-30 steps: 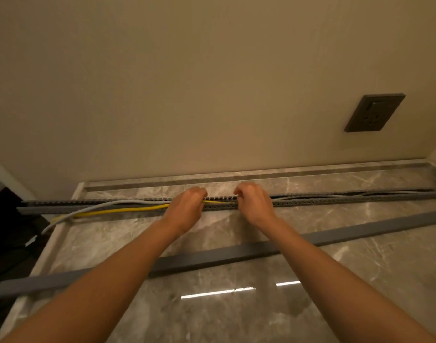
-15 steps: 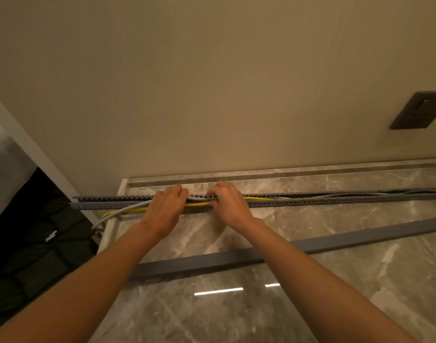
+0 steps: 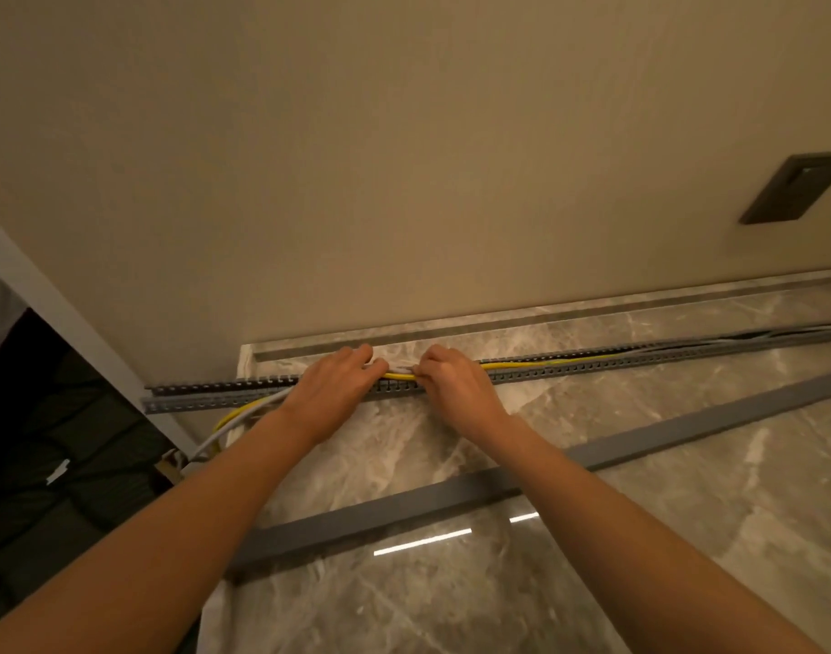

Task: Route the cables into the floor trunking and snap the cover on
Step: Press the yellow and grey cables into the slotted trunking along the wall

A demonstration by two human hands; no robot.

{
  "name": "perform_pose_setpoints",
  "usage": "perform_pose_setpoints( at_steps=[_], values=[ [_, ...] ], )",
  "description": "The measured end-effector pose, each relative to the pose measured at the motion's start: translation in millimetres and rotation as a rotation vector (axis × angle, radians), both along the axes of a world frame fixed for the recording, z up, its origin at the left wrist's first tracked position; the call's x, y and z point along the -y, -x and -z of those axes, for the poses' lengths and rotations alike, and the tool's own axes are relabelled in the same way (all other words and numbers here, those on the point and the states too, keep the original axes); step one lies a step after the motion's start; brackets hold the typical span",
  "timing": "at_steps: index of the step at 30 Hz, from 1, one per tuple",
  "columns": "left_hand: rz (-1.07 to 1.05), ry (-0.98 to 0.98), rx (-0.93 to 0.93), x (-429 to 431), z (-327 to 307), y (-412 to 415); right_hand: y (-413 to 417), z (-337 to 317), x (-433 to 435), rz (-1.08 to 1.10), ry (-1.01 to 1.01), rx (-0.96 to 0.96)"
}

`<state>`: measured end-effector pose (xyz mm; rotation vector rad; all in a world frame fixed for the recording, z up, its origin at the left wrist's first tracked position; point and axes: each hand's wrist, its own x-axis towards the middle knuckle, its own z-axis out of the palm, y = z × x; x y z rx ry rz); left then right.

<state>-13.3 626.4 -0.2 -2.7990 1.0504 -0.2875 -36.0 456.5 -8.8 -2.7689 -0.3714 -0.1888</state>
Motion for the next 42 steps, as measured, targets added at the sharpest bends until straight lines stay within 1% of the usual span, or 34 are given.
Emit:
perform_pose_setpoints(
  at_steps=[4, 7, 14, 17, 19, 21, 25, 27, 29, 31, 32, 36, 39, 42],
  values=[
    [0.021, -0.04, 0.033, 4, 3, 2, 1, -3, -1, 0.005, -0.003, 0.006],
    [0.012, -0.028, 0.068, 4, 7, 4, -1, -5, -1, 0.061, -0.018, -0.059],
    [-0.023, -0.093, 0.018, 10, -8, 0, -4, -4, -2, 0.159, -0.121, -0.097],
    [-0.07, -0.115, -0.071, 13, -12, 5, -6, 0, -1, 0.187, -0.163, -0.089],
    [-0.113, -0.173, -0.093, 19, -9, 6, -6, 2, 0, 0.176, -0.192, -0.072],
    [-0.126, -0.229, -0.085, 26, -12, 7, -4, 5, 1, 0.152, -0.183, -0.042],
    [-0.156, -0.288, -0.103, 35, -14, 6, 4, 5, 9, 0.115, -0.093, 0.006],
    [-0.194, -0.261, -0.118, 38, -13, 4, 6, 3, 13, 0.095, -0.057, -0.054],
    [-0.214, -0.222, -0.093, 40, -11, 7, 5, -1, 15, 0.102, -0.033, -0.128],
    [-0.123, -0.154, 0.026, 42, -10, 12, 3, -3, 16, 0.117, -0.033, -0.162],
    [-0.083, -0.15, 0.055, 42, -10, 13, 2, -3, 16, 0.127, -0.033, -0.169],
    [0.003, -0.102, 0.065, 37, 3, 14, -2, 1, 14, 0.167, -0.031, -0.174],
    [-0.025, -0.05, 0.009, 39, 0, 21, -3, 4, 11, 0.146, -0.019, -0.158],
    [-0.17, 0.047, -0.148, 40, -5, 15, 0, 7, 10, 0.131, 0.036, -0.104]
  ],
)
